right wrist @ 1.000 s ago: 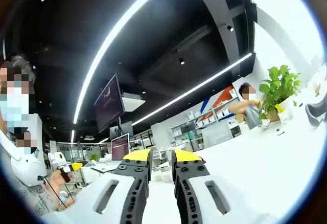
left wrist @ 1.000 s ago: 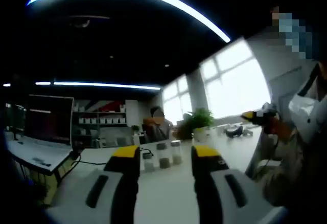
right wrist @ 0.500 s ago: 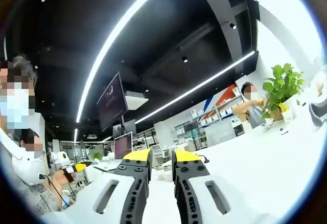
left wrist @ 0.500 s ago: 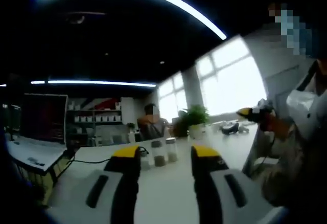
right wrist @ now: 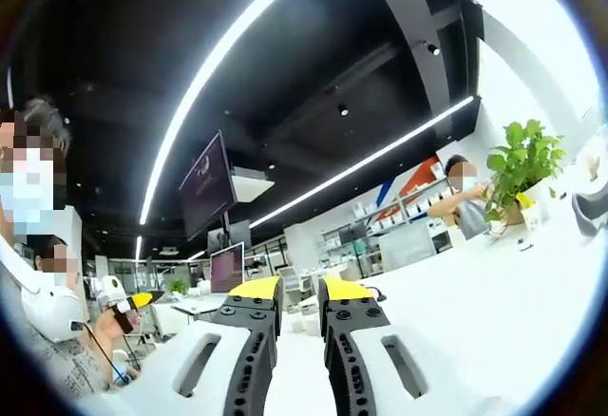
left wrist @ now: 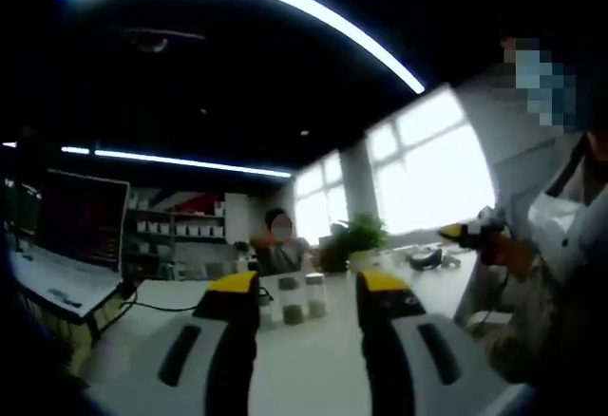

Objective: Rotate the seasoning bottle until the label or dispensing opening points toward the visible target arrow and the bottle remains upright within the marked orientation range

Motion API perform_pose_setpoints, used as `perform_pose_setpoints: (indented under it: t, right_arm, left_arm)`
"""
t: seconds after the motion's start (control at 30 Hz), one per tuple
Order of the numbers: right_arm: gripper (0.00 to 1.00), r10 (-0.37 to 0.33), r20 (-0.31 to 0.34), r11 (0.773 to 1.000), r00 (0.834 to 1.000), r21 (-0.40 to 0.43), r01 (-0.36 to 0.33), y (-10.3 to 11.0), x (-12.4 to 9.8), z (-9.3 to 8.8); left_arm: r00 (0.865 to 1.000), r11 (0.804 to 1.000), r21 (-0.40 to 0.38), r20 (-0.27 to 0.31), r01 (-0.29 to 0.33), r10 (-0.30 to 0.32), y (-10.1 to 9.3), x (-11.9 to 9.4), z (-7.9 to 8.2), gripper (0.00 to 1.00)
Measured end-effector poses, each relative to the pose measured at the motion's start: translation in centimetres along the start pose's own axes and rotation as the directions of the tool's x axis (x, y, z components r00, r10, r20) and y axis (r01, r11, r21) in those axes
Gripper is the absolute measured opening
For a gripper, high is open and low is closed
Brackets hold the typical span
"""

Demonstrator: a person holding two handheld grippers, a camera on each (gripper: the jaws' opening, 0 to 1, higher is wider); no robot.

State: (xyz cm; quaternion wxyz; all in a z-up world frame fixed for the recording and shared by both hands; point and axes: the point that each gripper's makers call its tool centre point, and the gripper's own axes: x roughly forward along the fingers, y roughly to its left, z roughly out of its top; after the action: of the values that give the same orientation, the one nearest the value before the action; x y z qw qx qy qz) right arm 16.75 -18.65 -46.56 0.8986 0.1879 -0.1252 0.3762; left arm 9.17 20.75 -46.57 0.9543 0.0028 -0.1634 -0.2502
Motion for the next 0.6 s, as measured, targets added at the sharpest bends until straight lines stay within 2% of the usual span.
perform_pose_setpoints:
  t: [0.23, 0.6]
  right_arm:
    - [0.14, 0.004, -0.003, 1.0, 1.0, -0.01, -0.004, 0.14, 0.05, -0.01]
    - [0.14, 0.006, 0.001, 1.0, 1.0, -0.021, -0.006, 0.3, 0.05, 0.19]
  left_arm:
    - [1.0, 1.0, -0.019, 0.019, 0.008, -0.008, 0.03, -0.05, 0.32, 0.42]
    - [1.0, 1.0, 0.0, -0.023, 0.004, -0.004, 0.18, 0.13, -0.51, 0.42]
